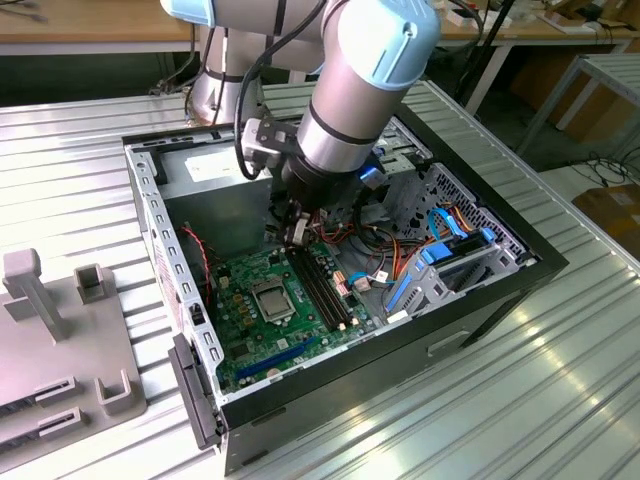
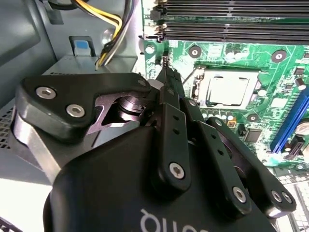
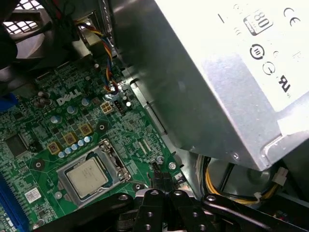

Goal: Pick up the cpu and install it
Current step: 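Close the cpu cover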

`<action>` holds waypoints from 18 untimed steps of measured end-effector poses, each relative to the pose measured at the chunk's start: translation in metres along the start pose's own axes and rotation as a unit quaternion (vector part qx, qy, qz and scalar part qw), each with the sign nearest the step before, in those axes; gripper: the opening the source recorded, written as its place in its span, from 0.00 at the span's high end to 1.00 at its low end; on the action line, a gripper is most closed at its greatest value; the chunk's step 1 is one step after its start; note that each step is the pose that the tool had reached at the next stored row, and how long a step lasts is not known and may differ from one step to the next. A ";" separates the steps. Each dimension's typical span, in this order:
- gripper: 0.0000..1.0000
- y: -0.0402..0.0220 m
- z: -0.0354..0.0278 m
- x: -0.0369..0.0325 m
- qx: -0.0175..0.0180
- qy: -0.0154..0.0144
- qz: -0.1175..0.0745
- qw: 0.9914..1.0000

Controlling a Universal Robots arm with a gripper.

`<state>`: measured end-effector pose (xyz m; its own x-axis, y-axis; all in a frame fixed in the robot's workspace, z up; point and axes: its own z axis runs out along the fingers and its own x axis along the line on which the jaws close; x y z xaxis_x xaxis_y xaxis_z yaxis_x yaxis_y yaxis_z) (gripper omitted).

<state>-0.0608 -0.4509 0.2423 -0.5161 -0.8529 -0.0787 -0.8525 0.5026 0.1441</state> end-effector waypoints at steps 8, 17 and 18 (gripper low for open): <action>0.89 -0.0025 -0.0014 0.0046 0.001 0.001 -0.017 1.000; 0.89 -0.0019 -0.0049 0.0043 0.002 0.004 -0.052 0.999; 0.89 -0.0017 -0.0051 0.0045 0.002 0.005 -0.060 0.998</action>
<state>-0.0611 -0.4563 0.2467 -0.4094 -0.9083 -0.0858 -0.9084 0.3971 0.1307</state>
